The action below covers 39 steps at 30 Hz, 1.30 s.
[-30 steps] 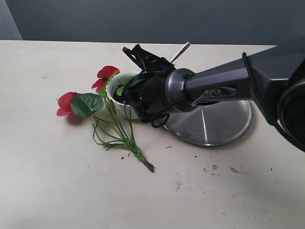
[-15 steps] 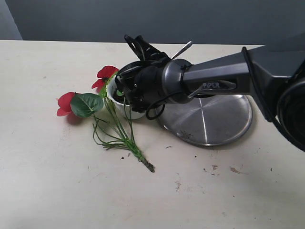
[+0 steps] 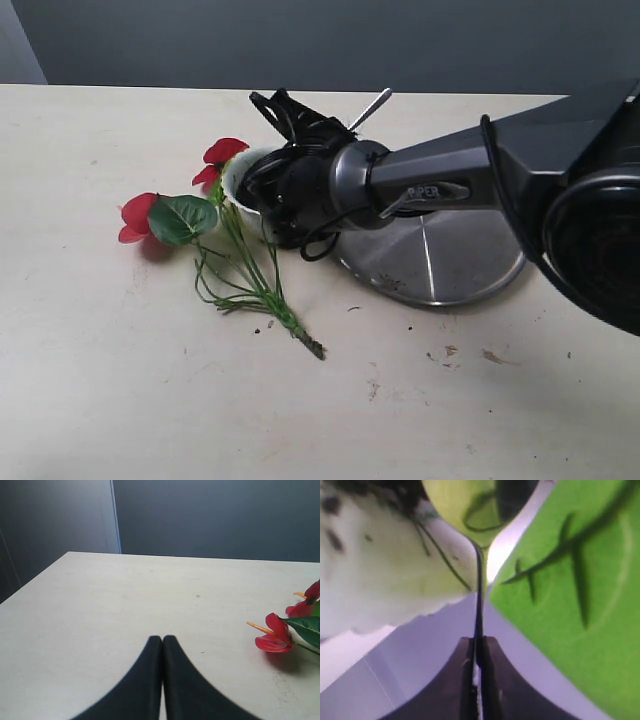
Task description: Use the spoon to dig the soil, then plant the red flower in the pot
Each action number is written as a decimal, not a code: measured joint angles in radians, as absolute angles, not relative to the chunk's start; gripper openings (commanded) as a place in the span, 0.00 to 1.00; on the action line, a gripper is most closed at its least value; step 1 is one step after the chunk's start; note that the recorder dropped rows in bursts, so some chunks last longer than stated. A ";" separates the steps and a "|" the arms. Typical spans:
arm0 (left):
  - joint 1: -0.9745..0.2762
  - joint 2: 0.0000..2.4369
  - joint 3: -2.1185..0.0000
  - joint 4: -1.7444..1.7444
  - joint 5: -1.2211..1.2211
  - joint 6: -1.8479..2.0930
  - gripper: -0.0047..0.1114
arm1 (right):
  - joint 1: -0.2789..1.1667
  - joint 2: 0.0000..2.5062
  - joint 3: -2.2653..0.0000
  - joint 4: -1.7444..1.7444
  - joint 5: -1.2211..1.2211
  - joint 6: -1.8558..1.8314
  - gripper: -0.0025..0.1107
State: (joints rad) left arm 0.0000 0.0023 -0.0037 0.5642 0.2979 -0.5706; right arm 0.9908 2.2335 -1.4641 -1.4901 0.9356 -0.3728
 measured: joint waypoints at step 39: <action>0.000 0.002 -0.004 0.564 0.298 -0.571 0.04 | 0.966 2.192 -1.464 -1.413 1.035 -0.282 0.02</action>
State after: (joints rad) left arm 0.0000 0.0023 -0.0037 0.5642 0.2979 -0.5706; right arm 0.9664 2.1921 -1.4641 -1.4128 1.0353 -0.2815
